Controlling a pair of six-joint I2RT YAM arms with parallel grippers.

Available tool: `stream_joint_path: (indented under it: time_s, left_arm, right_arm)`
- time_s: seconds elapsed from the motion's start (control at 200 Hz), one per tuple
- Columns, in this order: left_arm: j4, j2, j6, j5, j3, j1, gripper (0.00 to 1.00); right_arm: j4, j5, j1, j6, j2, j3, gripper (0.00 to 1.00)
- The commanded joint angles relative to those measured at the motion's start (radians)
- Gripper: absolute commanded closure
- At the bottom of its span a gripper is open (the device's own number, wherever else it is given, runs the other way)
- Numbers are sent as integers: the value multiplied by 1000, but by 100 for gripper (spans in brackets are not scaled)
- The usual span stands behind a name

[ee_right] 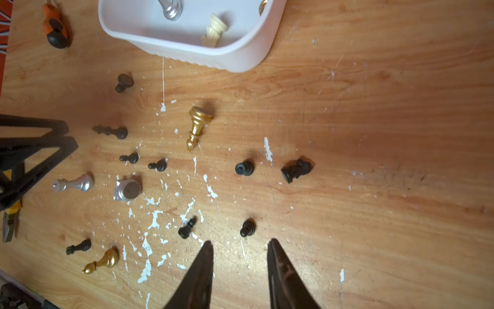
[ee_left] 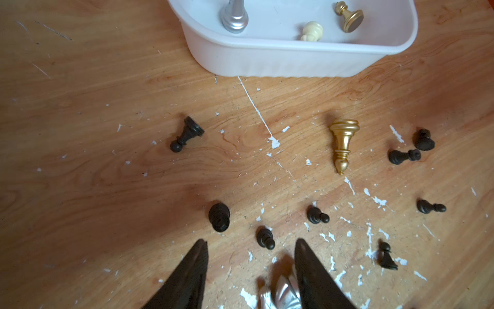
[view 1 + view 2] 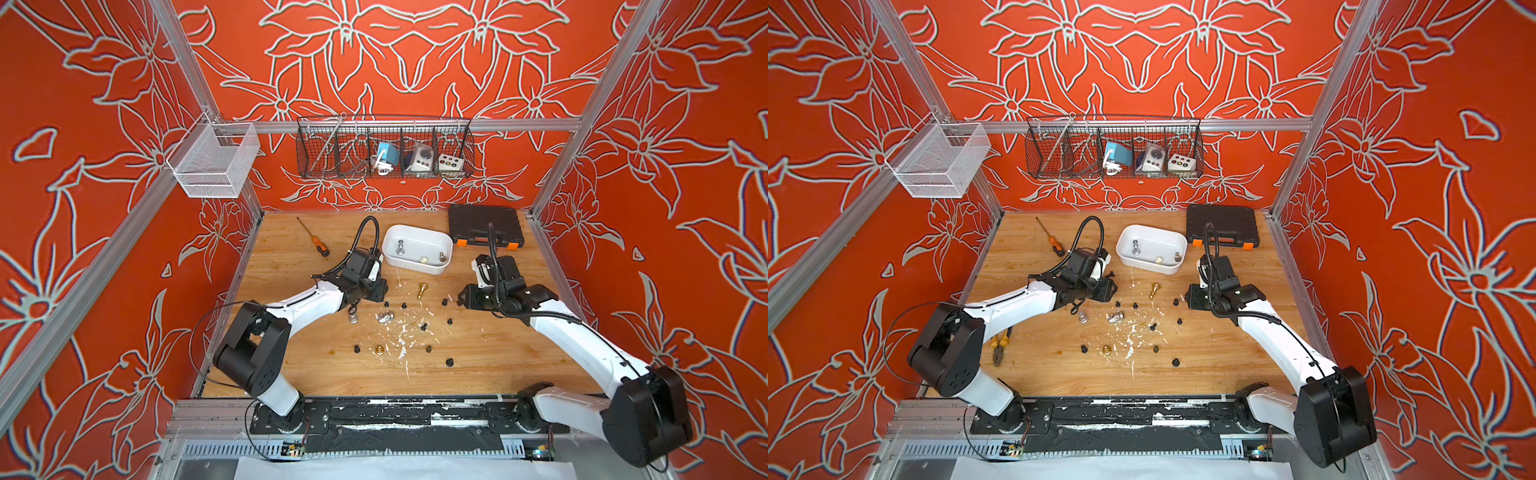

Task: Put the chess pieces into the storage box
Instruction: Pick up the chess piece at the center of the board.

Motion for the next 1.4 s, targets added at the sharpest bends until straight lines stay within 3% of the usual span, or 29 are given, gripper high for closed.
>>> stream_joint_path:
  time_s: [0.0, 0.961, 1.396]
  left_arm:
    - [-34, 45, 3, -20, 35, -9, 47]
    - [-4, 170, 21, -108, 78, -14, 55]
    - [5, 188, 29, -112, 85, -15, 64]
  right_arm:
    - [-29, 16, 7, 30, -52, -32, 64]
    - [-30, 42, 9, 104, -143, -143, 64]
    - [-32, 47, 9, 108, -145, -150, 64]
